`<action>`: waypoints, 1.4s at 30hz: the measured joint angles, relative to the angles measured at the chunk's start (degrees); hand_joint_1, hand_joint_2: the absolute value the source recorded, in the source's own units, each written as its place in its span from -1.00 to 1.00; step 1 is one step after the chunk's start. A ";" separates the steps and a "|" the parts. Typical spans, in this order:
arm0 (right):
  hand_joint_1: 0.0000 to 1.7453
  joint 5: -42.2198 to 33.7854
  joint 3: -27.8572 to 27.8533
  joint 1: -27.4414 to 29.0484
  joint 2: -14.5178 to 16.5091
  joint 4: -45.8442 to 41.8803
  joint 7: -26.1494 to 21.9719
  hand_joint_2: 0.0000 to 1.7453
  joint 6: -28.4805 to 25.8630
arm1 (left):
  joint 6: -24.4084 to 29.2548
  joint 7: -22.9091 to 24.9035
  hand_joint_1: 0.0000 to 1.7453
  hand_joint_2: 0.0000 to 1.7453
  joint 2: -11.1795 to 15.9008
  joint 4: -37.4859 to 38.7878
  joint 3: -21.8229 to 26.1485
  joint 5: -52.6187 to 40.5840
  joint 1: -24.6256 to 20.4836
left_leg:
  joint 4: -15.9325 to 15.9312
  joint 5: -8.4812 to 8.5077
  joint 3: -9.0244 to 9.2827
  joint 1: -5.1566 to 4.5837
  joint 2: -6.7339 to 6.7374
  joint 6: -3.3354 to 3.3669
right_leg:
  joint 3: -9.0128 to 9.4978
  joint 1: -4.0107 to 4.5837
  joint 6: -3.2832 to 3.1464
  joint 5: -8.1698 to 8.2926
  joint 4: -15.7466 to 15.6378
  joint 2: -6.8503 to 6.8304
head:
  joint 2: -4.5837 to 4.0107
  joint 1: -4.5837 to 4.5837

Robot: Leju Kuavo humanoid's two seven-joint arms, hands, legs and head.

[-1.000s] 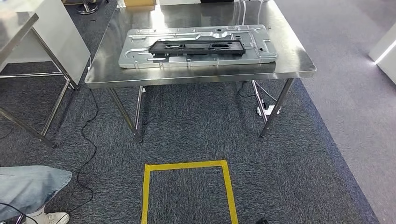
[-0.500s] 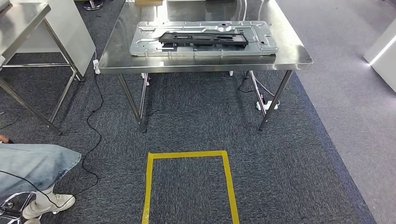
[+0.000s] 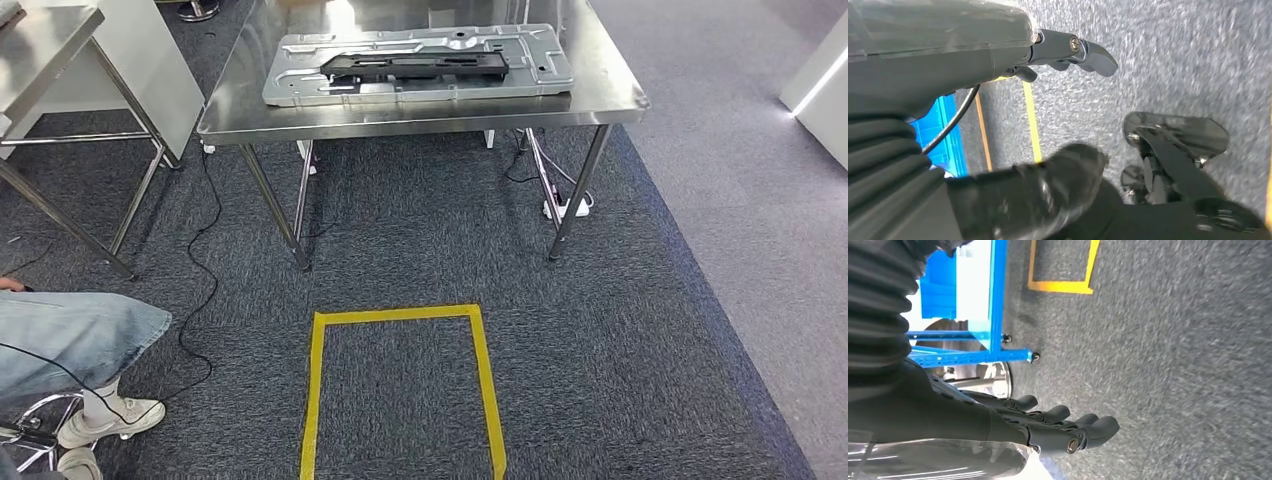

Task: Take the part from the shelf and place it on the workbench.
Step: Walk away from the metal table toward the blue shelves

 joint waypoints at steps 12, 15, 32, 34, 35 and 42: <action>-1.00 -8.31 3.46 0.39 -0.06 -3.62 -2.17 -1.00 3.20 | -0.05 -1.40 -1.00 -1.00 1.00 -0.01 -15.30 14.19 5.12 | -14.93 6.22 9.45 -0.59 0.14 3.36 | -1.27 0.95 1.82 -0.31 1.53 0.00 | 0.00 0.09; -1.00 -10.66 4.64 1.62 -0.19 -3.82 -2.69 -1.00 4.09 | -0.10 -1.81 -1.00 -1.00 1.36 -0.55 -19.69 18.10 5.52 | -15.38 6.73 9.16 -0.56 0.36 3.97 | -5.59 0.63 2.31 -5.73 10.81 0.31 | 0.00 0.16; -1.00 -23.46 12.14 7.27 -0.79 -5.74 -5.96 -1.00 8.90 | -0.74 -3.74 -1.00 -1.00 3.41 -6.31 -43.73 39.37 8.99 | 2.67 -3.33 1.97 -0.16 -0.05 0.15 | -1.58 0.30 0.07 0.91 0.67 1.76 | 0.00 0.10; -1.00 -24.74 12.86 6.75 -0.79 -7.37 -6.32 -1.00 9.36 | -0.84 -3.88 -1.00 -1.00 3.59 -5.81 -46.13 41.49 10.76 | 0.02 -0.51 3.10 -0.15 -0.34 0.38 | -1.55 0.33 0.09 0.91 0.77 2.92 | 0.00 0.10; -1.00 -25.36 13.21 6.42 -0.79 -8.27 -6.46 -1.00 9.57 | -0.87 -3.95 -1.00 -1.00 3.72 -5.47 -47.31 42.51 11.67 | -3.85 1.77 4.84 -0.15 -1.09 0.63 | -1.51 0.31 0.15 0.92 0.78 3.52 | 0.00 0.11; -1.00 -30.30 16.21 6.25 -1.08 -11.75 -7.67 -1.00 11.42 | -1.04 -4.79 -1.00 -1.00 4.72 -4.69 -56.83 50.68 14.95 | -13.64 5.60 8.95 -0.21 -2.22 2.74 | -2.39 0.34 2.39 0.83 1.37 5.44 | 0.00 0.20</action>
